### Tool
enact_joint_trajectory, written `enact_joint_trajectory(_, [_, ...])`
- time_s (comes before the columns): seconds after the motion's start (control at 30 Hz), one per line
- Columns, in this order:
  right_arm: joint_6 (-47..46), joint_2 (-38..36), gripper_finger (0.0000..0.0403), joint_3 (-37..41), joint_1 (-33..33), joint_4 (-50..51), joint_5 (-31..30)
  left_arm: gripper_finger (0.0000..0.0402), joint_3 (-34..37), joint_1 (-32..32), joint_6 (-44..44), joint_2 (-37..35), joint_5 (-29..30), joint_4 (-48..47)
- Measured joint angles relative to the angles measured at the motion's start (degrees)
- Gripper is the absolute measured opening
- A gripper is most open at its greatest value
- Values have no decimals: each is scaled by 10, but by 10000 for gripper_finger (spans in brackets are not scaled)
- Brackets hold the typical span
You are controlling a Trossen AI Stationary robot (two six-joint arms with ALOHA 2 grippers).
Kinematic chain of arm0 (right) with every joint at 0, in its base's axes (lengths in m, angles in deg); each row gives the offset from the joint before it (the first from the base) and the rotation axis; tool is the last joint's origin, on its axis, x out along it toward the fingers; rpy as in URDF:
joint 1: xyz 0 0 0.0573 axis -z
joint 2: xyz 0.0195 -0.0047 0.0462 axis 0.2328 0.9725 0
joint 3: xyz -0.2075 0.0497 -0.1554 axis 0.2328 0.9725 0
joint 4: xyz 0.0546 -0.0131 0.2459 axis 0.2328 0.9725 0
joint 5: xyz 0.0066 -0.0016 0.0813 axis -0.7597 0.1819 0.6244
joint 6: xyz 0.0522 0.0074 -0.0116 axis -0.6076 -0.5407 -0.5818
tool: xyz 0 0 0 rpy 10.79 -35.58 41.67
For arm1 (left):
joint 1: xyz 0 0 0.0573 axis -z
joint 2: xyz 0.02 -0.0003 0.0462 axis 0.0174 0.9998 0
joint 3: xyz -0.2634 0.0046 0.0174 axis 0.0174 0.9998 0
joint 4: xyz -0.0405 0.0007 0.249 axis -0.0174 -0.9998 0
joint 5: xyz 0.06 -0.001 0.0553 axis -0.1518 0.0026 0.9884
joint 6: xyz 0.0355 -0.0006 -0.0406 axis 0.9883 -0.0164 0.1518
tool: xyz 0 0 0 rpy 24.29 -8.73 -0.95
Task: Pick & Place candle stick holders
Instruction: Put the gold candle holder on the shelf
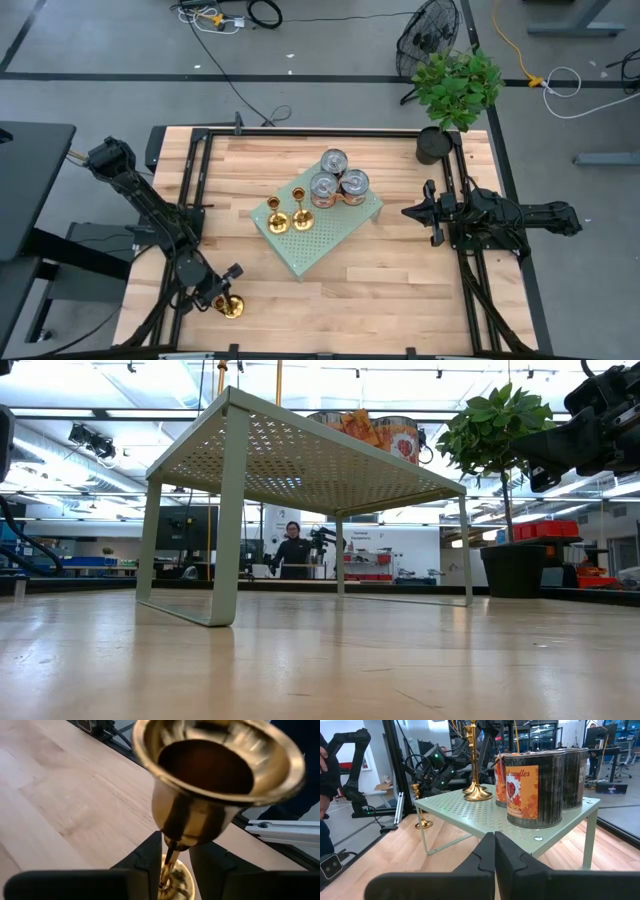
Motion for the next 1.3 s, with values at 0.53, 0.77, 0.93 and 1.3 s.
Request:
enact_joint_trajectory(0.53, [0, 0, 3, 0, 0, 0, 0, 69, 0, 0, 26, 0, 6, 0])
enact_joint_trajectory(0.77, [0, 0, 3, 0, 0, 0, 0, 53, 0, 0, 26, 0, 7, 0])
enact_joint_trajectory(0.93, [0, 0, 3, 0, 0, 0, 0, 44, 0, 0, 26, 0, 7, 0])
enact_joint_trajectory(1.3, [0, 0, 3, 0, 0, 0, 0, 32, 0, 0, 26, 0, 7, -1])
